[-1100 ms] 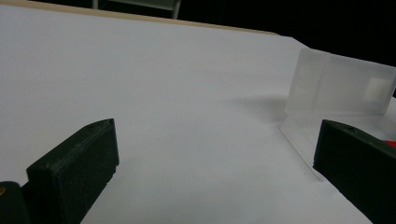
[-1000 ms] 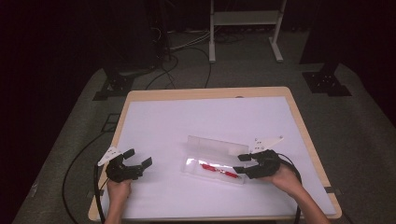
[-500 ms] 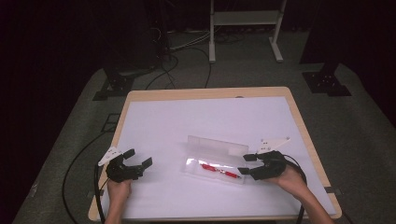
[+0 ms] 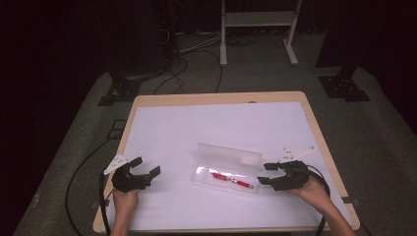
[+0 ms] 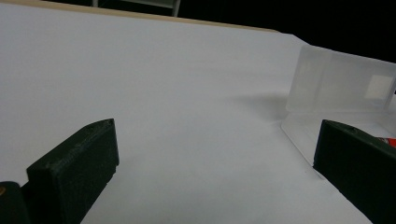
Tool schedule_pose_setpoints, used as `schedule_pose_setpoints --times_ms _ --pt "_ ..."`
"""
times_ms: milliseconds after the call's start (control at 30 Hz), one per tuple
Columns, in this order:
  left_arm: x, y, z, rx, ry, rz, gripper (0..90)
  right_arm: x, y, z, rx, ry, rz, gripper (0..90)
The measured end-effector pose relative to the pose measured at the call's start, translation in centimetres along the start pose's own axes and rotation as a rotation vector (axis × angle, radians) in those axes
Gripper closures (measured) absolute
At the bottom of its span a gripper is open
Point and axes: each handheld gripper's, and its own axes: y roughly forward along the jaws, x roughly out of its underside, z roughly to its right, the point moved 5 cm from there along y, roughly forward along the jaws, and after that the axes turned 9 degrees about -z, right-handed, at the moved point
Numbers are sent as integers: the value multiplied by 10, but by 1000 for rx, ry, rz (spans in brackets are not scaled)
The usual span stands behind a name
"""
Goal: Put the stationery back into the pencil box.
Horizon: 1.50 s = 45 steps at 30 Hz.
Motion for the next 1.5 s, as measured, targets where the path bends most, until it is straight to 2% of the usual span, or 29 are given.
schedule_pose_setpoints --times_ms 867,1367,1500 --pt "0 0 1 -2 4 -5 0 35 -7 8 24 61 -17 368" --pt "0 0 1 -2 3 -5 0 54 -15 11 41 106 3 358" --pt "0 0 1 -3 1 -4 0 61 -18 8 44 135 48 340"
